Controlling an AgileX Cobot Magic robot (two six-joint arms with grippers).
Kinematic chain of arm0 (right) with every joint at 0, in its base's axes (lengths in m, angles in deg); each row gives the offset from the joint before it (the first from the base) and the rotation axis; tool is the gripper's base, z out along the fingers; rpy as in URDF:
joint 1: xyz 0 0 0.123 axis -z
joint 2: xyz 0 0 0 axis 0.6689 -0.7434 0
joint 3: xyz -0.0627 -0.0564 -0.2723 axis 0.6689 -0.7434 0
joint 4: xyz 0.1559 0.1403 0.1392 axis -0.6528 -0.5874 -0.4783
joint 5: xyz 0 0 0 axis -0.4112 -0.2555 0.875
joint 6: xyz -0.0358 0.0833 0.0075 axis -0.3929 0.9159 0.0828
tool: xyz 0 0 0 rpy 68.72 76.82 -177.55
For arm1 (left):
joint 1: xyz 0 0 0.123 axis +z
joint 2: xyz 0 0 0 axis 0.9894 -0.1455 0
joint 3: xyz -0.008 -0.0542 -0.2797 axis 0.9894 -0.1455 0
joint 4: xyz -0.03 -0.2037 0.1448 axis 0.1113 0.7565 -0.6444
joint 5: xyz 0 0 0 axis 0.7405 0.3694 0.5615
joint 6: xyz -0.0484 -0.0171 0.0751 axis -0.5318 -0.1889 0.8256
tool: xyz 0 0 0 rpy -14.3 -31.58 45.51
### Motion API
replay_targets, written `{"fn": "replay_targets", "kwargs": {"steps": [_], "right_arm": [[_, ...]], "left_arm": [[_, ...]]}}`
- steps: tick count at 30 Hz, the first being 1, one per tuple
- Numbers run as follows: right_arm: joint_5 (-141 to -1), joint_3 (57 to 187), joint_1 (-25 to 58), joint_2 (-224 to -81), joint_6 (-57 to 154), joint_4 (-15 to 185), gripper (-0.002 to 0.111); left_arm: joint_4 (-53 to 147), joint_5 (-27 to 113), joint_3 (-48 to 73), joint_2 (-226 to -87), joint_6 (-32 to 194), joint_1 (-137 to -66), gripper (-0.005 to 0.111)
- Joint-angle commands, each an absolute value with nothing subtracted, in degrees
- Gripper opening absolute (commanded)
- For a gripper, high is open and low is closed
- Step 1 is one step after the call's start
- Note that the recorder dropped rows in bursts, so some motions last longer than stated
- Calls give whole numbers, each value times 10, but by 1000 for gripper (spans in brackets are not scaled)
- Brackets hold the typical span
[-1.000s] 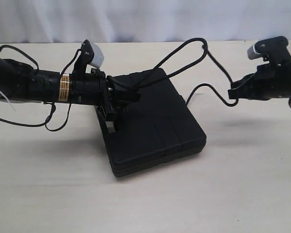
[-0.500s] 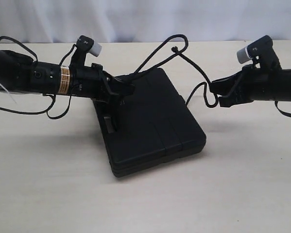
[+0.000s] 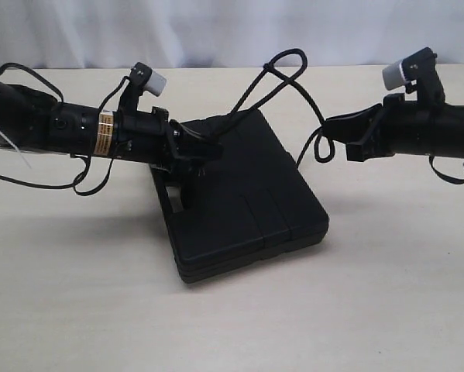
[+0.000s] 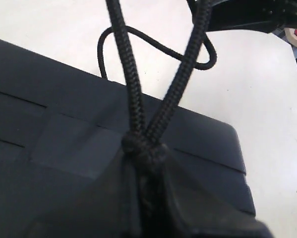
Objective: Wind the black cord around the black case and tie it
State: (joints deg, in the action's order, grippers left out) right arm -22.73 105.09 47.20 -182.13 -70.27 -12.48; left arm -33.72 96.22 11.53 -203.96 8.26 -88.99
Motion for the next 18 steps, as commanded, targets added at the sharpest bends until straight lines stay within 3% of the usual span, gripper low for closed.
{"fn": "replay_targets", "kwargs": {"steps": [1, 8, 14, 18], "right_arm": [[-215, 1048, 471, -1818, -721, -129, 4], [-155, 1048, 467, -1818, -721, -148, 4], [-185, 1057, 406, -1818, -721, -148, 4], [-190, 1060, 405, -1818, -721, -148, 4]], "left_arm": [[-349, 985, 119, -2041, 80, -890, 0], [-395, 1052, 119, -2041, 111, -890, 0], [-404, 1045, 119, -2041, 153, -890, 2], [-389, 996, 119, -2041, 153, -890, 28]]}}
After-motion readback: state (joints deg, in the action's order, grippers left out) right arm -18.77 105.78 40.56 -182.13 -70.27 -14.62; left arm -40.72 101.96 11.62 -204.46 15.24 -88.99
